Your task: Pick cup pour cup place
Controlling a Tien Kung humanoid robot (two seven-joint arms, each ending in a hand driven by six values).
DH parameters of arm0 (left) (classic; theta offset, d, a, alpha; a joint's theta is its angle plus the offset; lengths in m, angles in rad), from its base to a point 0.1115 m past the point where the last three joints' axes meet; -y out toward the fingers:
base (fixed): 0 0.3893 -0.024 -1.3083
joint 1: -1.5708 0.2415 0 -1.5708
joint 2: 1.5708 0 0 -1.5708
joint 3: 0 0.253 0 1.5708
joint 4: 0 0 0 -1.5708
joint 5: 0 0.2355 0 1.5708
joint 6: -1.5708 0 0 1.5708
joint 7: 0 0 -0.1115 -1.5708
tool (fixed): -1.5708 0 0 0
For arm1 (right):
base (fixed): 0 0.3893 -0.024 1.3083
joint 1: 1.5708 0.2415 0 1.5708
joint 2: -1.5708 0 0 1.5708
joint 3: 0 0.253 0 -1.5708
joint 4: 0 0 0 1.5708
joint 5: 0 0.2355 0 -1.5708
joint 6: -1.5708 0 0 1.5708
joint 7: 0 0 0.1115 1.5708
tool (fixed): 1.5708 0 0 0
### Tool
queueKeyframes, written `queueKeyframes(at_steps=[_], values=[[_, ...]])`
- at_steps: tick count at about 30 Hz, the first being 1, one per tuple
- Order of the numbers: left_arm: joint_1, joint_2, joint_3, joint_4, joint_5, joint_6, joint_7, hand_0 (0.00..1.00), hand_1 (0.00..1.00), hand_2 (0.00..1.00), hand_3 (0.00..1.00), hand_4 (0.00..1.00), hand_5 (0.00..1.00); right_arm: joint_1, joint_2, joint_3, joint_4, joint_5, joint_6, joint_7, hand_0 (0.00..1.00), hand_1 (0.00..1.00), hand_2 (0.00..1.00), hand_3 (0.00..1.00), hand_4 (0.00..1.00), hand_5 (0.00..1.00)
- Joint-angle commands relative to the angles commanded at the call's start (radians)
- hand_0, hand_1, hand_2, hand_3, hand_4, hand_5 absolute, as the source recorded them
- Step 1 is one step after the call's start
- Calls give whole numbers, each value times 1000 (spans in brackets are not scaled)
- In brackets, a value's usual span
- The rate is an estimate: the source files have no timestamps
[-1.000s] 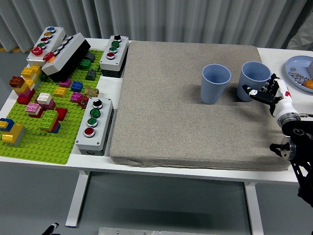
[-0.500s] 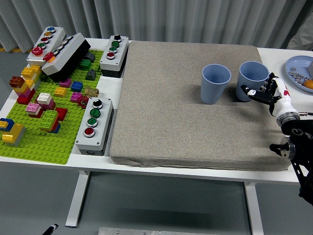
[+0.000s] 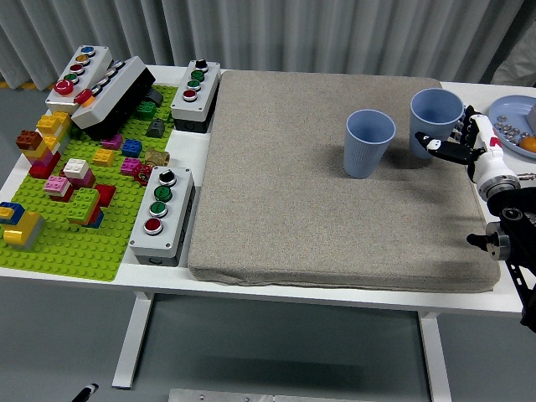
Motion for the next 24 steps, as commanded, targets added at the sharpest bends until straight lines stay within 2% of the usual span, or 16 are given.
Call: queueKeyframes(at_steps=[14,24], values=[[-4,-1,-1,0,1,0,0,837,809,887,807,638,996,26,-6,-29,27,-136,-37,-35,766,608,505,609,634,2],[-5,0,-2,0,3,0,1,837,809,888,807,638,997,34,2,-43,68,-307,-67,-87,768,610,509,609,632,2]])
